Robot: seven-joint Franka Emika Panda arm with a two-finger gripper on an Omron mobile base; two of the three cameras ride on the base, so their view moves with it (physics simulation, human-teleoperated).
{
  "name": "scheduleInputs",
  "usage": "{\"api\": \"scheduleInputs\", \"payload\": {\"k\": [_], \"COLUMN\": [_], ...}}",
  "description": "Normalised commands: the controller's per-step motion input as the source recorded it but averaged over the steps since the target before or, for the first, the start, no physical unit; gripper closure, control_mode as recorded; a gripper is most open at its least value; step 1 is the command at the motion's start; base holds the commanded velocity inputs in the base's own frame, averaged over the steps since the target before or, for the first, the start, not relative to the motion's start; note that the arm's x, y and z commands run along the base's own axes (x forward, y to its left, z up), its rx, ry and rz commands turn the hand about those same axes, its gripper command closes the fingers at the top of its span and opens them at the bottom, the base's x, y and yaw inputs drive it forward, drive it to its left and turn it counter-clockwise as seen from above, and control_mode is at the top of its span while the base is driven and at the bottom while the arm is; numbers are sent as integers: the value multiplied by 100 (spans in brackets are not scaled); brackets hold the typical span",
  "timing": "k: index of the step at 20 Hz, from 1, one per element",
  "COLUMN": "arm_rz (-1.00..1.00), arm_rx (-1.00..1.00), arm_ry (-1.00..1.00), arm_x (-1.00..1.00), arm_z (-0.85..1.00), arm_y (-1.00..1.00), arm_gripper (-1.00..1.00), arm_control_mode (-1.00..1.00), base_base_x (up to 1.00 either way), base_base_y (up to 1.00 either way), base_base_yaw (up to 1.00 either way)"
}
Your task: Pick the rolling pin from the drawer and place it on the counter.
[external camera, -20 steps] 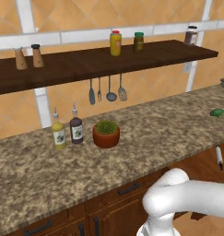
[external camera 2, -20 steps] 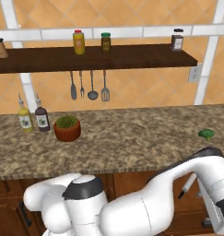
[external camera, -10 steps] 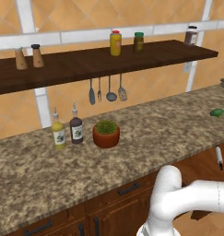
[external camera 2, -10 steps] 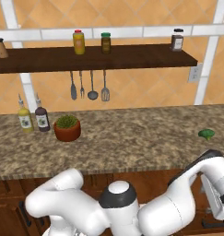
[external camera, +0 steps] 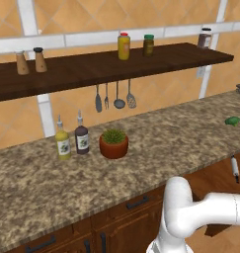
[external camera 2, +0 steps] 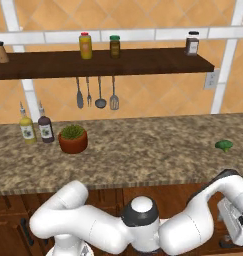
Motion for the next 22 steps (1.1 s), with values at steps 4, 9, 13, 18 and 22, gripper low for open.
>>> {"api": "scheduleInputs", "payload": {"k": [4, 9, 13, 18, 22], "arm_rz": [-4, -10, -13, -1, 3], "arm_rx": [0, 1, 1, -2, -13], "arm_ry": [17, 30, 15, -1, 0], "arm_x": [-100, -100, -22, 36, 80], "arm_z": [-18, 3, 84, 100, 33], "arm_y": [0, 0, 25, 14, 21], "arm_gripper": [-100, -100, -100, -100, -100], "arm_control_mode": [-100, -100, -100, -100, -100], "base_base_x": [0, 0, 0, 0, 0], "base_base_y": [0, 0, 0, 0, 0], "base_base_yaw": [0, 0, 0, 0, 0]}}
